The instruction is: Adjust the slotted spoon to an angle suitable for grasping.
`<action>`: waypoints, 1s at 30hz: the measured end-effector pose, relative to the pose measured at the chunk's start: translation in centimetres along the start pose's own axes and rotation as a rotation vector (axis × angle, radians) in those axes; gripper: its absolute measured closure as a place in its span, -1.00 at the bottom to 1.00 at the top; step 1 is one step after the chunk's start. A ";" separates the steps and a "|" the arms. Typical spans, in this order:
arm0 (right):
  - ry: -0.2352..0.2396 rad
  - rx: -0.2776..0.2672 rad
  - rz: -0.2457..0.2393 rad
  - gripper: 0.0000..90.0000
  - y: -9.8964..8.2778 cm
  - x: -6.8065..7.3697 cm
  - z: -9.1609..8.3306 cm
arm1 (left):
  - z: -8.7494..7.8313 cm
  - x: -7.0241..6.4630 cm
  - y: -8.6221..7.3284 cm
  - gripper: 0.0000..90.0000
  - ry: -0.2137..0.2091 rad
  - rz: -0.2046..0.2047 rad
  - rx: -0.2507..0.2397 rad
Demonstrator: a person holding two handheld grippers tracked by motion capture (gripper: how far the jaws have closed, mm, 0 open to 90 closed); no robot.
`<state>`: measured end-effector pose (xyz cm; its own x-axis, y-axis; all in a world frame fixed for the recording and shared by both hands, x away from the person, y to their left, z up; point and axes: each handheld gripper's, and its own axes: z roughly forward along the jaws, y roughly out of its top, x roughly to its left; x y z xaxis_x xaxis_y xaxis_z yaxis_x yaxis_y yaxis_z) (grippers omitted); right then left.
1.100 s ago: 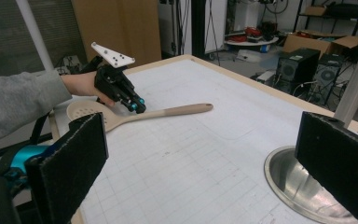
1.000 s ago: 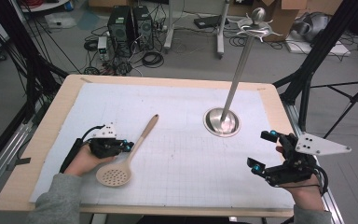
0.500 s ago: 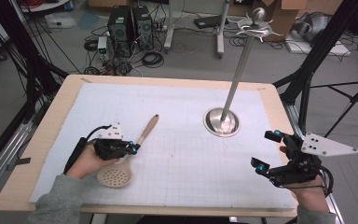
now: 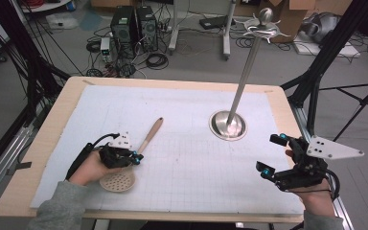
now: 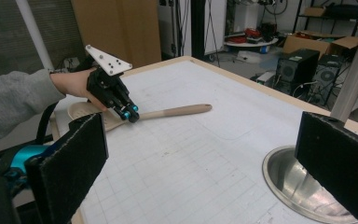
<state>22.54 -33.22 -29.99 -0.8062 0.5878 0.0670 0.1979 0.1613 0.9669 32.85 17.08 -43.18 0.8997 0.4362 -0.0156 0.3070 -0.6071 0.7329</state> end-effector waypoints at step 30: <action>0.064 0.026 -0.013 -0.97 0.3 -0.7 3.7 | -5.2 0.8 -3.7 1.00 0.026 -0.061 -0.049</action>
<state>25.19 -30.66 -30.67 -0.8424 0.5342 0.0708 0.2012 0.1899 0.9610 30.83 23.14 -42.40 0.8713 0.4887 -0.0437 0.3446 -0.5462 0.7635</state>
